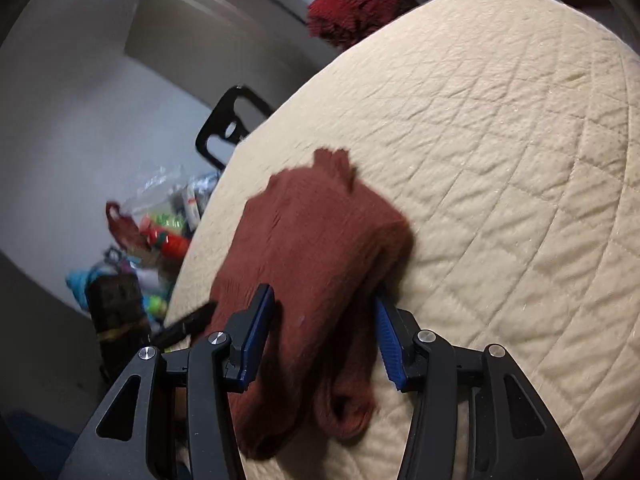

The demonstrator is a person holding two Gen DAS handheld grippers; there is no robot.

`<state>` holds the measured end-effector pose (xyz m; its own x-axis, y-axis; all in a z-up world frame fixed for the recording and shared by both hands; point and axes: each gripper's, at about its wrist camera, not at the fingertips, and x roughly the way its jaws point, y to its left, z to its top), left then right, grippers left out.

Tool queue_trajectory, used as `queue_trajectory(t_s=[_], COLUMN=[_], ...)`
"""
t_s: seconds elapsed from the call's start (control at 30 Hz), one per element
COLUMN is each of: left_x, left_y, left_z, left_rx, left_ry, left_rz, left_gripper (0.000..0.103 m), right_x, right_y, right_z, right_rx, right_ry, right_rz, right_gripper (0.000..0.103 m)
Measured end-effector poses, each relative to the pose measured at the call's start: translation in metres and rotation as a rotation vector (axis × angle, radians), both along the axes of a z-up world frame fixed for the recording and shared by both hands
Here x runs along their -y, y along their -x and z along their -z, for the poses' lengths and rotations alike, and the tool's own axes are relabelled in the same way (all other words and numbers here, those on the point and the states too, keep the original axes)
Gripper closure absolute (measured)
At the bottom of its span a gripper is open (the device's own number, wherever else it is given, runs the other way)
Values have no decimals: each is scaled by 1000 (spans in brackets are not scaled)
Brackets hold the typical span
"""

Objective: Fold small clothes

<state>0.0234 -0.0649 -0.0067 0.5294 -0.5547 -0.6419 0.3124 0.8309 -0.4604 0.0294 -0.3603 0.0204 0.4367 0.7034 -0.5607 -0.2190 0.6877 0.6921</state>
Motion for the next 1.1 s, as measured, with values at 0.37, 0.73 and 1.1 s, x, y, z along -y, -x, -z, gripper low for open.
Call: queue_trajectory(t_s=[0.37,0.73,1.1], left_x=[6,11,-31], left_y=[4,13,-8], left_z=[-14,-52,-62], left_rx=[26,147,193], left_ry=[-47,-129,-191], left_rz=[8,4,-66], left_gripper=[70,72,72], right_x=[0,-17,-74], right_y=[12,16,-23], right_z=[-8,-44,-55], right_rx=[26,136,184], right_ry=[-2,-6,-2], right_rz=[46,33,-59], right_gripper=[76,77,77])
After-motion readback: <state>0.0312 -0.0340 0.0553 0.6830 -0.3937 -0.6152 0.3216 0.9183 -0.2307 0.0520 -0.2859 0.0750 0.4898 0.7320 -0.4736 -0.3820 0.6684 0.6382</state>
